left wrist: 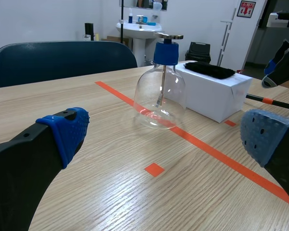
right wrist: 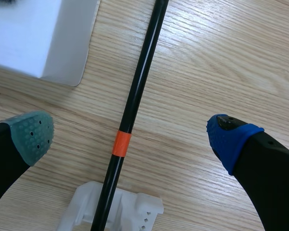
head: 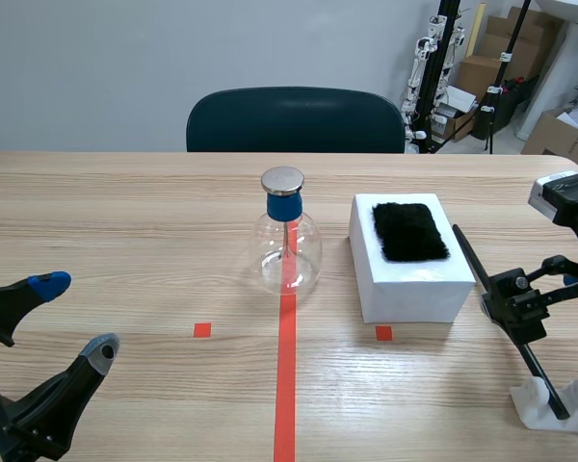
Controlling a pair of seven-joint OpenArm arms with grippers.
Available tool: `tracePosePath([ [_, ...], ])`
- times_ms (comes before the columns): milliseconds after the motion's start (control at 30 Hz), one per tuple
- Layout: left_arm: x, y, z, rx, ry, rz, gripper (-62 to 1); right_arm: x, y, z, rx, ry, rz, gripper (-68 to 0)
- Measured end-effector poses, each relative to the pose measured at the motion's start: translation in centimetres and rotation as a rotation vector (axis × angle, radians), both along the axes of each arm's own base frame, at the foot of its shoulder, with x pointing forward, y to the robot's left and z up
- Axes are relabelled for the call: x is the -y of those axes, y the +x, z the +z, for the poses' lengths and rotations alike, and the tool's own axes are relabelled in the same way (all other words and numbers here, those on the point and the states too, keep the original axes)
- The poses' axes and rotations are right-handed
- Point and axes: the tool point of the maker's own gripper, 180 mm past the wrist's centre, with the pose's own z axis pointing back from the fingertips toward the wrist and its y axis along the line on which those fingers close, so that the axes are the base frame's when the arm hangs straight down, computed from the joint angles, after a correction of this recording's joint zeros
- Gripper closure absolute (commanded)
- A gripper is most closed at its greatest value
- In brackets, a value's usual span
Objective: Do the electroscope experiment. put the rod down on the box
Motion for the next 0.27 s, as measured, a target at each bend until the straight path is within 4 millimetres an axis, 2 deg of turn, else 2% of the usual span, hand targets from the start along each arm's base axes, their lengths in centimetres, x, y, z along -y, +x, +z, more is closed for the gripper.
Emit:
tracePosePath([
  [267, 0.0, 0.0, 0.0, 0.0, 0.0, 0.0, -62.3, 0.0, 0.0, 0.0, 0.0, 0.0, 0.0, -67.9],
])
